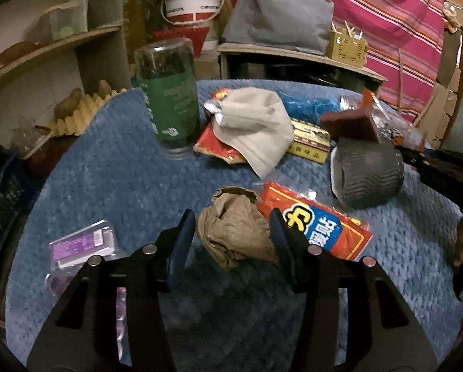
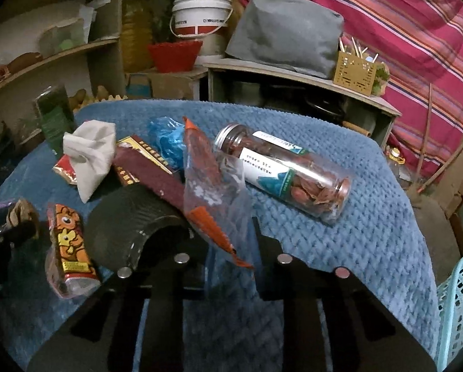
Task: Collect trash
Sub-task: 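Lift the brown paper with the left tool while the right tool grasps the clear plastic snack bag, then carry both items over the blue basket and open the left tool to drop the paper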
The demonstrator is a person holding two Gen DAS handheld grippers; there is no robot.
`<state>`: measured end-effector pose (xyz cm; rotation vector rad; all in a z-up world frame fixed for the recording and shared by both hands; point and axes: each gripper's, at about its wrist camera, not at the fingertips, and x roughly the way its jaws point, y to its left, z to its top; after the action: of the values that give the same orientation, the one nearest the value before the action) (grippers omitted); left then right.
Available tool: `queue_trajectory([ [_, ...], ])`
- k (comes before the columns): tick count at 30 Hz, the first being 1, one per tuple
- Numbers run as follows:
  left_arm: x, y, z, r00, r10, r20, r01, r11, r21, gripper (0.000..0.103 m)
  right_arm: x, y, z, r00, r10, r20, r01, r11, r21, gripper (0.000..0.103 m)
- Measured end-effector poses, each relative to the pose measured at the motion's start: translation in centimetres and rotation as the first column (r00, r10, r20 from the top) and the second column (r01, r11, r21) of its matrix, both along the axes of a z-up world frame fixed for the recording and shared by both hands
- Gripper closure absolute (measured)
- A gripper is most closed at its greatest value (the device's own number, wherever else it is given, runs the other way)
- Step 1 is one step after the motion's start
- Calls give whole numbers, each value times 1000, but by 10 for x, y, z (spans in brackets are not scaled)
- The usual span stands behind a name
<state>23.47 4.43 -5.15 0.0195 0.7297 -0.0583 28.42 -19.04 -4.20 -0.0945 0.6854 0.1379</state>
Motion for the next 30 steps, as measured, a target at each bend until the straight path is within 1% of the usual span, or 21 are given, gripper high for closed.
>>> queue_trajectory([
  [3,-1,2,5,999,34,24,-34,999,10,54,-9,-3,3,1000,3,7,-3,1000,5,86],
  [4,-1,3,7,999,43,33,-44,999,11,54,-12,-4,5,1000,4,9,-4,1000,5,90],
  [8,-4,5,16,996,69,62,-69,998,3,54,-27,-11,8,1000,4,15,-4,1000,1,90],
  [12,-7,3,24,993,82,85,-81,997,-8,54,-41,-20,16,999,-6,43,6,1000,-2,91],
  [17,-11,-2,27,991,87,98,-86,996,-8,54,-58,-37,27,998,-18,65,18,1000,-2,91],
  [23,-16,-11,33,988,94,121,-94,996,-5,54,-72,-58,31,997,-32,66,32,999,10,91],
  [30,-24,-27,39,988,78,133,-79,997,6,54,-86,-77,32,997,-43,61,42,999,13,91],
])
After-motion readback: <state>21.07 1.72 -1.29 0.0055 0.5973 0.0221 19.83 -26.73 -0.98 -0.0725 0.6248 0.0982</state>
